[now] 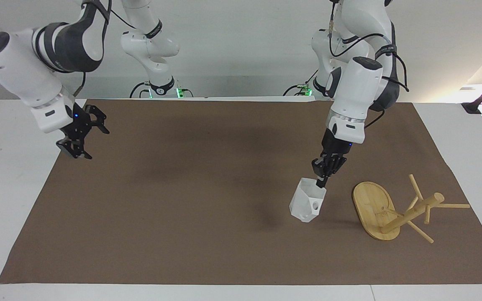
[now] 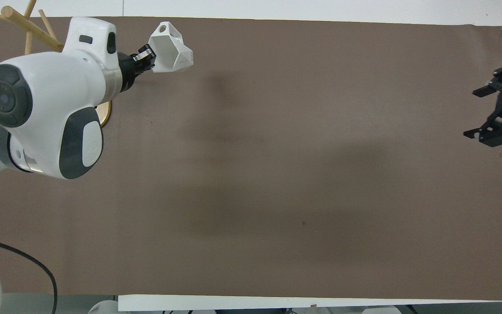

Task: Hang cup on rack
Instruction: 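Hang the cup on a mug tree peg with the left gripper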

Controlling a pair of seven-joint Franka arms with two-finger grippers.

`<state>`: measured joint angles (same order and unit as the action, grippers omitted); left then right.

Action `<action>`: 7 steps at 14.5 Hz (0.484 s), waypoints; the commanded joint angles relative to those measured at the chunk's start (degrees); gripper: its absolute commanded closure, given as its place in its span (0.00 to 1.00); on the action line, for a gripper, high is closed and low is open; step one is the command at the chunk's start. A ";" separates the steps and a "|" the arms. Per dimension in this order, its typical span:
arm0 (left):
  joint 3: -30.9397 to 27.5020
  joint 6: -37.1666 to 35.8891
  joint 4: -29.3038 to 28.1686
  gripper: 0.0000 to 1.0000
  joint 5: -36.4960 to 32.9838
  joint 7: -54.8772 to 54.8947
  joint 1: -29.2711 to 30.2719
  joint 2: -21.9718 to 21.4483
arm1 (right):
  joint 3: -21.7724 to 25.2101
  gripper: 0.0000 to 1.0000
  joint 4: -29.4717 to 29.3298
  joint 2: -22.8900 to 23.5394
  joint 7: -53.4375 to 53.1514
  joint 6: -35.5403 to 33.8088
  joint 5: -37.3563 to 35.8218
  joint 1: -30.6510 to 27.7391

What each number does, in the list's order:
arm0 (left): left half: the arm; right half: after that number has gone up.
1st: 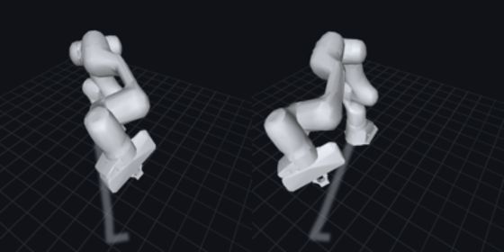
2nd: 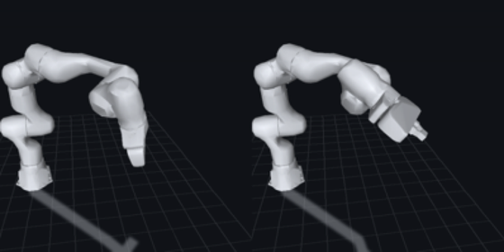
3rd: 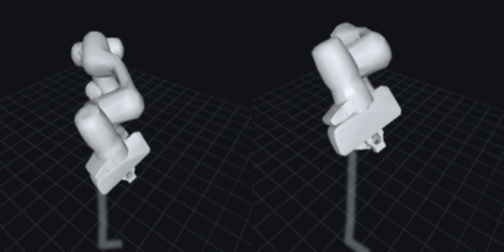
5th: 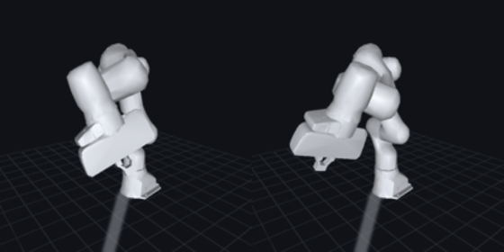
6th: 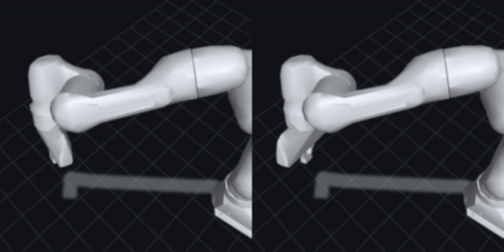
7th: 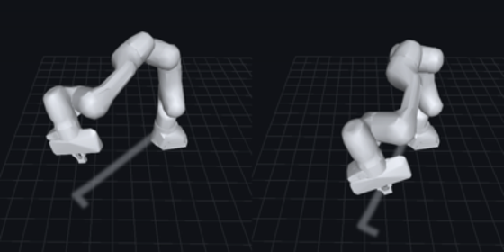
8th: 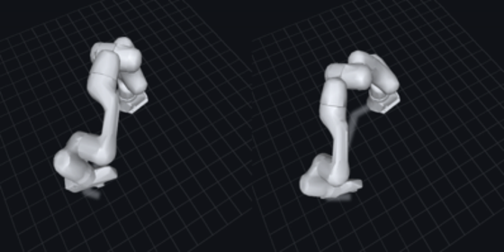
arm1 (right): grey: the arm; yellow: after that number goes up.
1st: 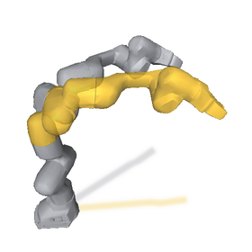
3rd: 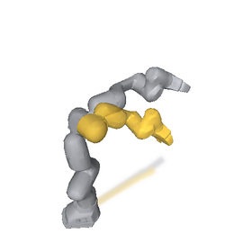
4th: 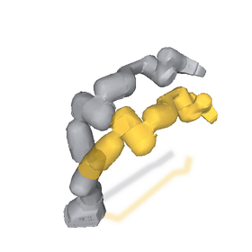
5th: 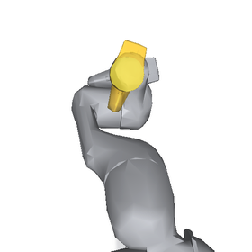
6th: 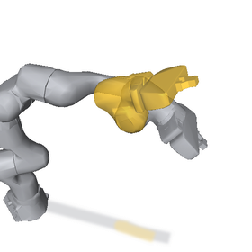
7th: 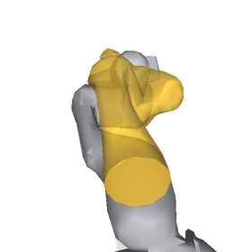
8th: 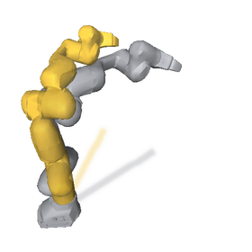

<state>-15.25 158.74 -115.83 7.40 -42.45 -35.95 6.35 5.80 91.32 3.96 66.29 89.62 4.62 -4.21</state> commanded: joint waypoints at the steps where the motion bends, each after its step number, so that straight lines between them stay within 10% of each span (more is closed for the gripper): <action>1: 0.74 18.11 -13.69 1.00 -0.80 0.88 2.46 -5.38 | -0.79 0.00 -7.38 1.15 -17.89 -10.23 -4.69 -0.98; 7: 0.83 28.55 -21.98 1.00 -0.80 0.70 6.94 -7.58 | 4.48 0.00 -4.58 -5.09 -51.85 -10.70 -5.41 4.99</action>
<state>-15.08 185.93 -134.43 7.39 -42.12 -31.04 1.67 9.66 84.62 0.86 22.21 78.89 0.66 -0.74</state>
